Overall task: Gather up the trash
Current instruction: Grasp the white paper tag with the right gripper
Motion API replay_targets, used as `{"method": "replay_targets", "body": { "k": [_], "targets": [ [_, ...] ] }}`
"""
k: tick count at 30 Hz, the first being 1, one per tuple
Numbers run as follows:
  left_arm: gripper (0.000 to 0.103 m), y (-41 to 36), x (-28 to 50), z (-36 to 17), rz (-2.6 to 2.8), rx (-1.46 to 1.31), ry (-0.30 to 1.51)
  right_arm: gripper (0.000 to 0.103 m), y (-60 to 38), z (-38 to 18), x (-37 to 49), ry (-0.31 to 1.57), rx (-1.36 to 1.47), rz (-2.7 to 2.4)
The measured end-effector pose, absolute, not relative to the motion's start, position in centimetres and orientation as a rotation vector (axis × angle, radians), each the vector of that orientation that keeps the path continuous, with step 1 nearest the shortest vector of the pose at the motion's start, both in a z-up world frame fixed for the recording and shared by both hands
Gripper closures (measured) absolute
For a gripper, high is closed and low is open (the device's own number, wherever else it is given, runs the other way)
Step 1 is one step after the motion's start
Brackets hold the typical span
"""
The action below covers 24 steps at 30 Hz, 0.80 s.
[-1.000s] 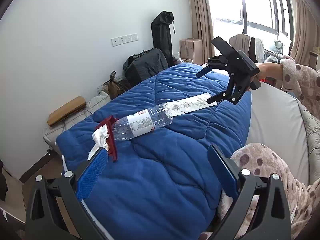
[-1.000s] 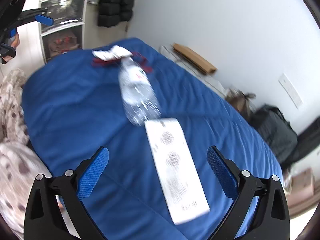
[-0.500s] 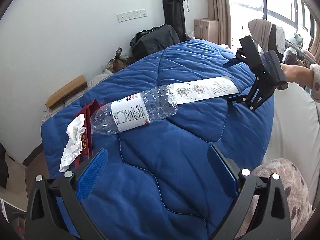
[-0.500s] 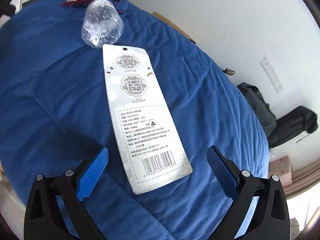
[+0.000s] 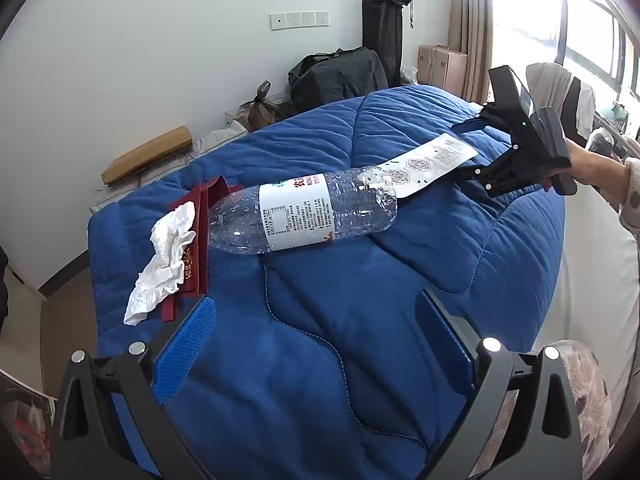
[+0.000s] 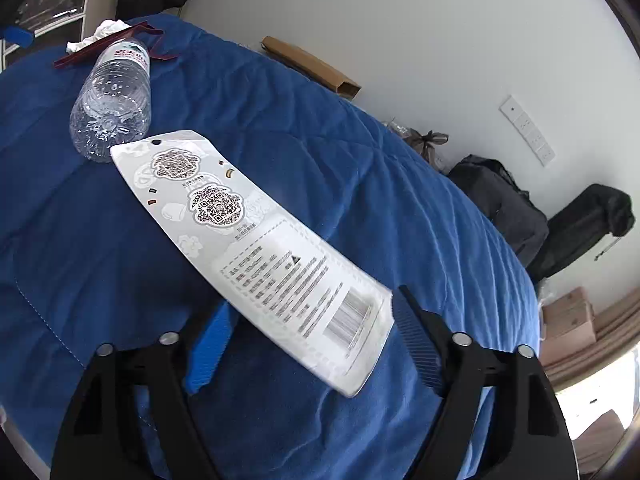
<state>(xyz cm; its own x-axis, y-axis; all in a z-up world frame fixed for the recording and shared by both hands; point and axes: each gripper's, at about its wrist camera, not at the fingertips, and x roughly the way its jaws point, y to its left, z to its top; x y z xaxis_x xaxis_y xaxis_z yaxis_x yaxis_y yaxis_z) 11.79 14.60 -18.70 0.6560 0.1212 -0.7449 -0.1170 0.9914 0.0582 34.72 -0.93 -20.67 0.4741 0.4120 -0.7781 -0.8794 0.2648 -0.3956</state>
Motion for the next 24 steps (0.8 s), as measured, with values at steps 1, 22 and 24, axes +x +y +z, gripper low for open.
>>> {"method": "replay_targets", "body": {
  "k": [1, 22, 24],
  "targets": [
    [0.005, 14.7, 11.9, -18.7, 0.139, 0.01, 0.844, 0.037, -0.8, -20.9, 35.1, 0.613, -0.934, 0.947],
    [0.005, 19.0, 11.7, -18.8, 0.203, -0.029, 0.857, 0.094, 7.3, -19.8, 32.9, 0.494, -1.174, 1.137],
    [0.005, 19.1, 11.7, -18.7, 0.202, -0.034, 0.856, 0.096, 6.8, -18.8, 33.3, 0.515, -1.155, 1.142]
  ]
}}
